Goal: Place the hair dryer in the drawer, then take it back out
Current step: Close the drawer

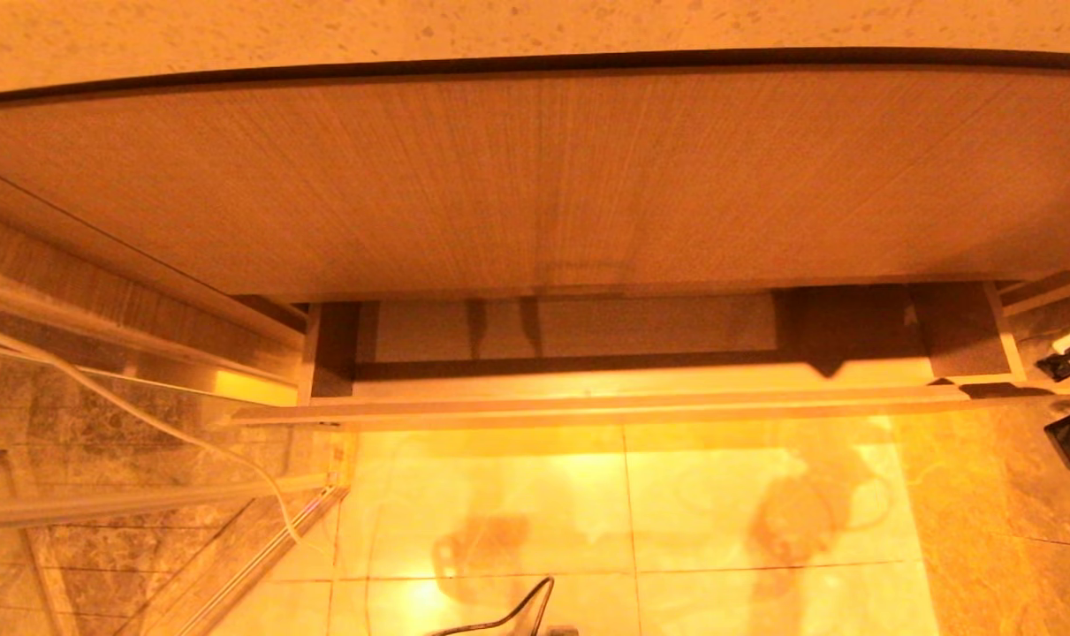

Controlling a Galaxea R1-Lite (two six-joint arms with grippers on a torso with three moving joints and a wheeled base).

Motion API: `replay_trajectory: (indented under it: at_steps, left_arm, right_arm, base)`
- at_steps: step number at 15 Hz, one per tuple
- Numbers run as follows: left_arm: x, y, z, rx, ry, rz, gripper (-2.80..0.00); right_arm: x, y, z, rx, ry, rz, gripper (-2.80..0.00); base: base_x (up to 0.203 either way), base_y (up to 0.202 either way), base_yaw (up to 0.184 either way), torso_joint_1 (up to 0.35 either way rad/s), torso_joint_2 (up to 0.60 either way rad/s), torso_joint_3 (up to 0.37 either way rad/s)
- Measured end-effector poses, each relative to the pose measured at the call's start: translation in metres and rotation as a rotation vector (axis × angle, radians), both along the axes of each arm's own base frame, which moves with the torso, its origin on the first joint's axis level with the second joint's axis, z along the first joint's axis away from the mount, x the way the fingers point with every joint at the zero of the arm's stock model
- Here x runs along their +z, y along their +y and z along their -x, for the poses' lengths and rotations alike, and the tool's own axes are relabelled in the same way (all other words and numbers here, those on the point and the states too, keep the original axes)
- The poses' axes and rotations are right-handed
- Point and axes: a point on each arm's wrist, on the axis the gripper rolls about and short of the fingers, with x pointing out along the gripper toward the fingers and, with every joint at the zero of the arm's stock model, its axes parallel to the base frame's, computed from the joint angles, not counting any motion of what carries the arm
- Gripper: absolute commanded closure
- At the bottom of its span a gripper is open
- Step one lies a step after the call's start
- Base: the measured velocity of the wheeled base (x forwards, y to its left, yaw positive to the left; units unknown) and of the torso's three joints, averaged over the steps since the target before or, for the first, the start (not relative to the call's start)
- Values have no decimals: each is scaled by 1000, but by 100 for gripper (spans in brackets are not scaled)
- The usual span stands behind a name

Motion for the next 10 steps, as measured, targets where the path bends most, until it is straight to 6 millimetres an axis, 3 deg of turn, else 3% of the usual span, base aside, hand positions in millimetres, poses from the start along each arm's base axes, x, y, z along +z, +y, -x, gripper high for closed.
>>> replay_trajectory:
  at_steps: [4,10]
  left_arm:
    - [0,0,0,0,0,0,0]
    - [0,0,0,0,0,0,0]
  right_arm:
    - [9,8,14,40,10,31,0]
    - [1,16,23,54,13,38,0]
  base:
    - [0,0,0,0,0,0]
    - [0,0,0,0,0,0]
